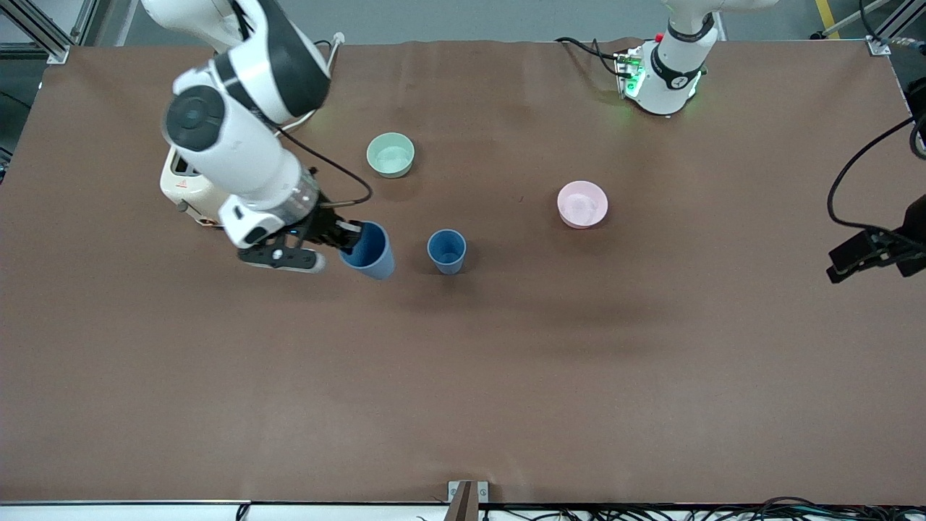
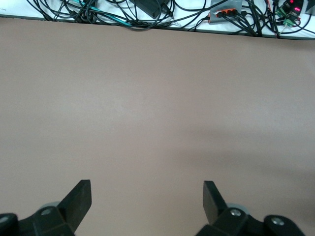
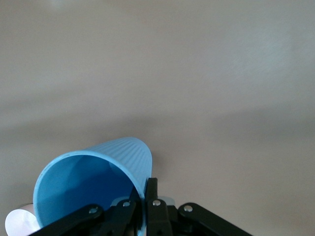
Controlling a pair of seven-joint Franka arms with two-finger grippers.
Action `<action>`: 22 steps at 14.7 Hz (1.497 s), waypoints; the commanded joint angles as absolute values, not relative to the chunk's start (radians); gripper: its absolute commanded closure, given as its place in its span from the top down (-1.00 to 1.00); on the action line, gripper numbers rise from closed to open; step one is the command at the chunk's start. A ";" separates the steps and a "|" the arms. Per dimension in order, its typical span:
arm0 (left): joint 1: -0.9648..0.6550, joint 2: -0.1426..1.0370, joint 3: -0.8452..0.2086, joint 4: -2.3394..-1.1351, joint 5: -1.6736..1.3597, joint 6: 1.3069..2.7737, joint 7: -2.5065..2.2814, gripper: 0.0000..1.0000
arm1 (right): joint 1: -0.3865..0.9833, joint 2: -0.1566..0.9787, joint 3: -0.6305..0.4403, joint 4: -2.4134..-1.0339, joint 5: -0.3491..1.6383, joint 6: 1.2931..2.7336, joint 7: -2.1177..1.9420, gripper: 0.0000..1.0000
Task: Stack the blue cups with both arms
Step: 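Carry the right gripper's blue cup over the standing cup and insert it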
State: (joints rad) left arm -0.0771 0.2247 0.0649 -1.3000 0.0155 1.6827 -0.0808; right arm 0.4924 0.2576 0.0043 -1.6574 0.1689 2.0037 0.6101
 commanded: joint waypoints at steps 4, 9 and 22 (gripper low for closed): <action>-0.089 0.150 0.074 -1.348 0.003 1.609 -0.097 1.00 | 0.619 0.299 -0.008 -1.750 0.155 2.142 0.685 -0.94; -0.091 0.092 0.064 -1.430 -0.003 1.609 -0.094 1.00 | 0.695 0.299 -0.008 -1.816 0.155 2.200 0.727 -0.95; -0.084 0.038 0.057 -1.522 -0.002 1.671 -0.087 1.00 | 0.704 0.386 -0.009 -1.824 0.149 2.302 0.729 -0.55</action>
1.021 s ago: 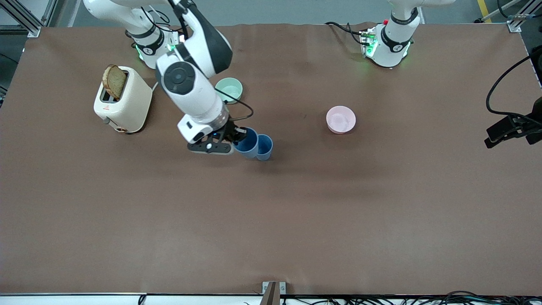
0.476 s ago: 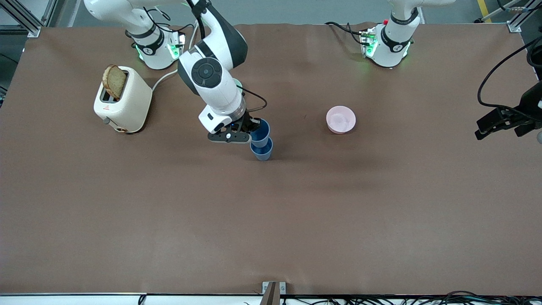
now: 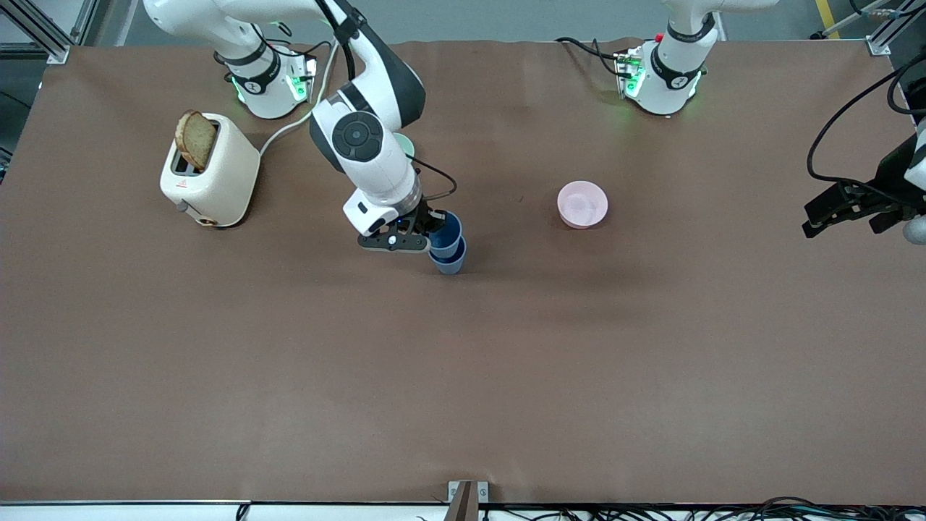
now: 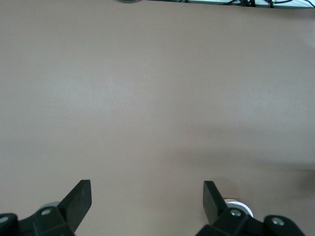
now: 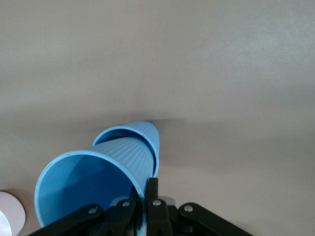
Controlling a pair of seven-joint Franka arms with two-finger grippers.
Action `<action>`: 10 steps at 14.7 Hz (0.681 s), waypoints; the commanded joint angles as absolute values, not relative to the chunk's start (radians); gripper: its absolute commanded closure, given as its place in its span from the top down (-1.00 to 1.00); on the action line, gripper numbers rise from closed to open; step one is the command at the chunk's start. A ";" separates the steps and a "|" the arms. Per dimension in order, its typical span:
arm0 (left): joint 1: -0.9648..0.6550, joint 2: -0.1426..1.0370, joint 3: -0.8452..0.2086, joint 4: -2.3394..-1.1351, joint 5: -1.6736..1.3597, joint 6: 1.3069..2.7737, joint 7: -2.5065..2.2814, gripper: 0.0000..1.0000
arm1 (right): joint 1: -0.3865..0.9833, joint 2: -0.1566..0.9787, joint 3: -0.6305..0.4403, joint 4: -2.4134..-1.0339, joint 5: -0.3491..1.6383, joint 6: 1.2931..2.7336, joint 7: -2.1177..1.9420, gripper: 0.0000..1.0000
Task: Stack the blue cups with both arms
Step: 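Open the right gripper to release the stacked cup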
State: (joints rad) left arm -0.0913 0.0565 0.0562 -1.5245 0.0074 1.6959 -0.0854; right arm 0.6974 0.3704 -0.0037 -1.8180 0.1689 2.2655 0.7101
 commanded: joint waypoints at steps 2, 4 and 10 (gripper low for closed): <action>-0.087 0.043 0.057 -1.517 -0.002 1.667 -0.084 1.00 | 0.704 0.393 -0.009 -1.824 0.115 2.309 0.730 0.62; -0.089 0.041 0.057 -1.506 0.002 1.667 -0.083 1.00 | 0.698 0.387 -0.009 -1.822 0.112 2.298 0.730 0.96; -0.097 0.038 0.054 -1.506 0.006 1.635 -0.086 1.00 | 0.574 0.204 -0.060 -1.824 0.091 2.175 0.697 1.00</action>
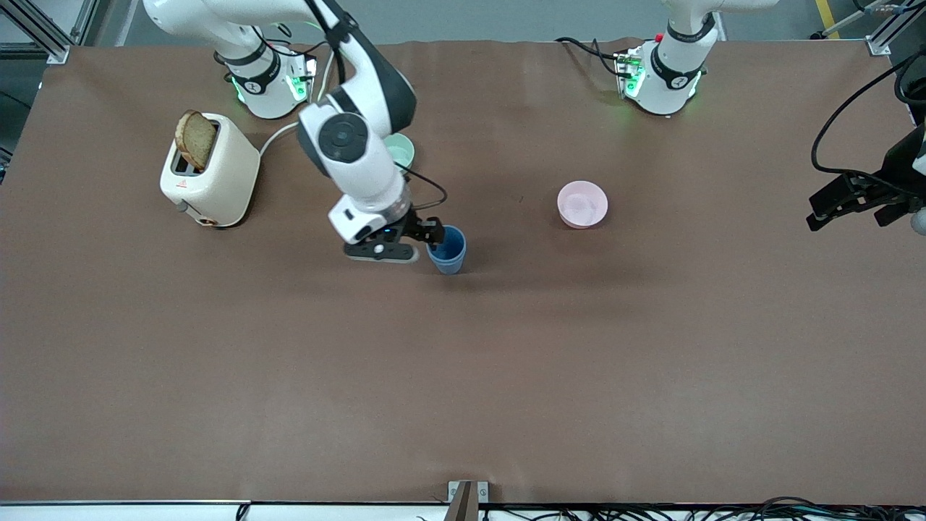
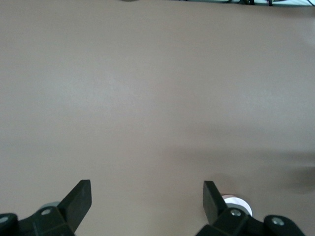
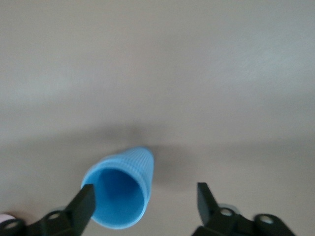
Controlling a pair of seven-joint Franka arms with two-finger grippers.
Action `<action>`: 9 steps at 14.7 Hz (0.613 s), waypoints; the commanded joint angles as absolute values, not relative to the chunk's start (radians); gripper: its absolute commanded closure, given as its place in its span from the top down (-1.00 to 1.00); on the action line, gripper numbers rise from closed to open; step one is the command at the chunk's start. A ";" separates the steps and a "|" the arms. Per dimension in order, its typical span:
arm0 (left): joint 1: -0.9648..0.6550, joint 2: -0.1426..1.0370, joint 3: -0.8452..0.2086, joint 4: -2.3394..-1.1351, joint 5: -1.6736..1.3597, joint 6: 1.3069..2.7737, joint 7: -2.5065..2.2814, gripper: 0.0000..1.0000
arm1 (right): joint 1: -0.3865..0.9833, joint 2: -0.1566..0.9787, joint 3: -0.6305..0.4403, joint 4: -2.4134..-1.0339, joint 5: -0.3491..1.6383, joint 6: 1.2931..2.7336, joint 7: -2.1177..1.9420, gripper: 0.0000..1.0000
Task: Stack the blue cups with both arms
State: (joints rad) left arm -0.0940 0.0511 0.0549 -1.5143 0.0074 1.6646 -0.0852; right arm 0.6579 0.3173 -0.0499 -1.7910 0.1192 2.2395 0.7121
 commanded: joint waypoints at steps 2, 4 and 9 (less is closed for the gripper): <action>-0.097 0.040 0.054 -1.506 0.006 1.631 -0.084 1.00 | 0.482 0.141 -0.060 -1.825 0.060 2.122 0.661 1.00; -0.098 0.038 0.052 -1.508 0.006 1.631 -0.083 1.00 | 0.386 0.094 -0.060 -1.825 0.028 2.065 0.585 1.00; -0.097 0.032 0.043 -1.506 0.009 1.603 -0.090 1.00 | 0.128 -0.015 -0.060 -1.815 0.021 1.906 0.274 1.00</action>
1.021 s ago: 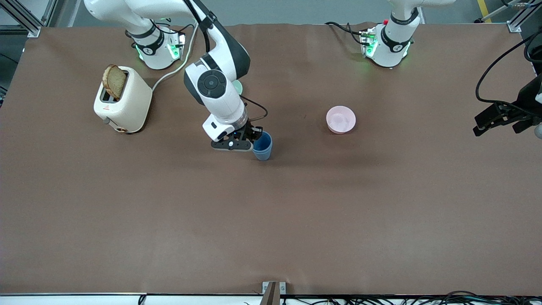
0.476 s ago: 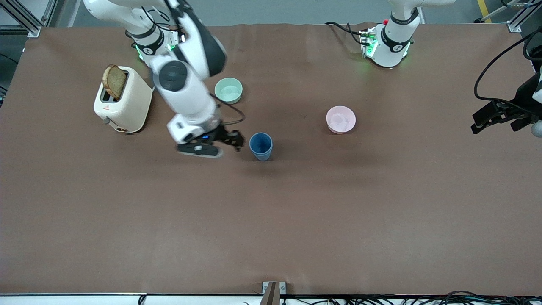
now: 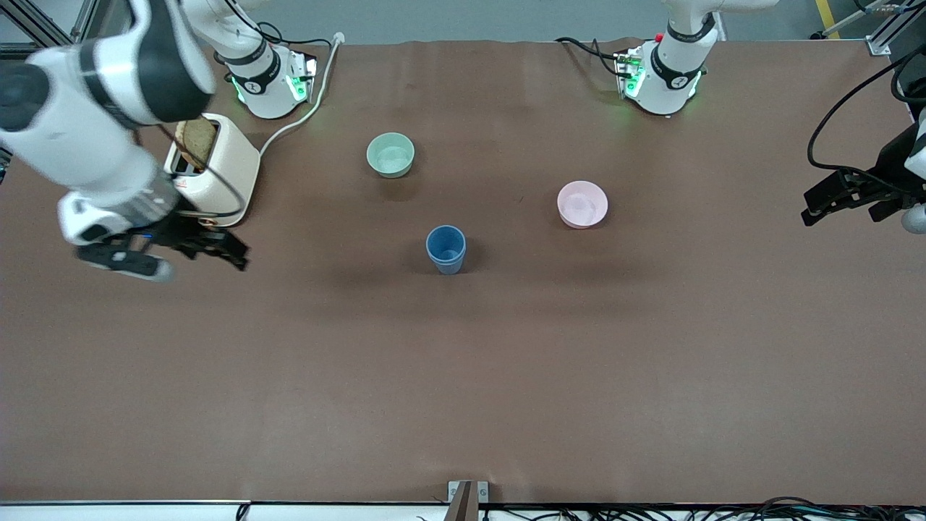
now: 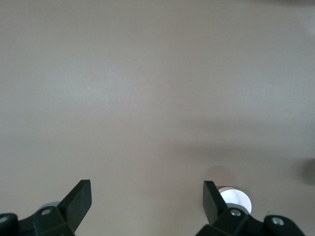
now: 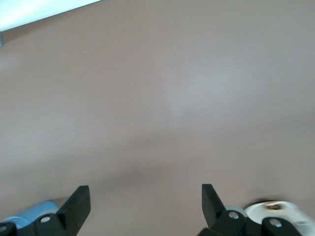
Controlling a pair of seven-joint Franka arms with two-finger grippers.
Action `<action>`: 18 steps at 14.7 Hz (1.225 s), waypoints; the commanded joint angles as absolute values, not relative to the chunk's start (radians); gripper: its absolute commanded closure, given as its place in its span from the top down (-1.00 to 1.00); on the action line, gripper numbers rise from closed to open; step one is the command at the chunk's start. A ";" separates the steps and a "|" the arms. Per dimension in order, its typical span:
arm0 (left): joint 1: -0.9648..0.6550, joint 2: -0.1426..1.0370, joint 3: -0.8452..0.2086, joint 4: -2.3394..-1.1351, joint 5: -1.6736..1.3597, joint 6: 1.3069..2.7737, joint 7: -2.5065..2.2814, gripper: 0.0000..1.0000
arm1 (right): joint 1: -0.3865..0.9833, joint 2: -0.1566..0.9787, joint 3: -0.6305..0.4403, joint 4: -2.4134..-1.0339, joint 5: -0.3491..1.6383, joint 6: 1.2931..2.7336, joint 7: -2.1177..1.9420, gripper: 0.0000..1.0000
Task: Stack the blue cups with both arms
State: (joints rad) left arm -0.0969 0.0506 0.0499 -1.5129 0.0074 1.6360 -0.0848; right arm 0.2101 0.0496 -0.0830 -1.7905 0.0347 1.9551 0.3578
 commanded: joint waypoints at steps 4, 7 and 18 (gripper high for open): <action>-0.095 0.020 0.022 -1.502 0.015 1.480 -0.087 1.00 | 0.006 -0.041 -0.061 -1.692 0.021 1.706 0.095 1.00; -0.094 0.012 0.012 -1.503 0.015 1.524 -0.086 1.00 | -0.028 -0.040 -0.061 -1.570 0.017 1.577 0.052 1.00; -0.086 0.018 0.015 -1.468 0.008 1.548 -0.084 1.00 | -0.023 -0.028 -0.057 -1.486 -0.006 1.448 0.021 1.00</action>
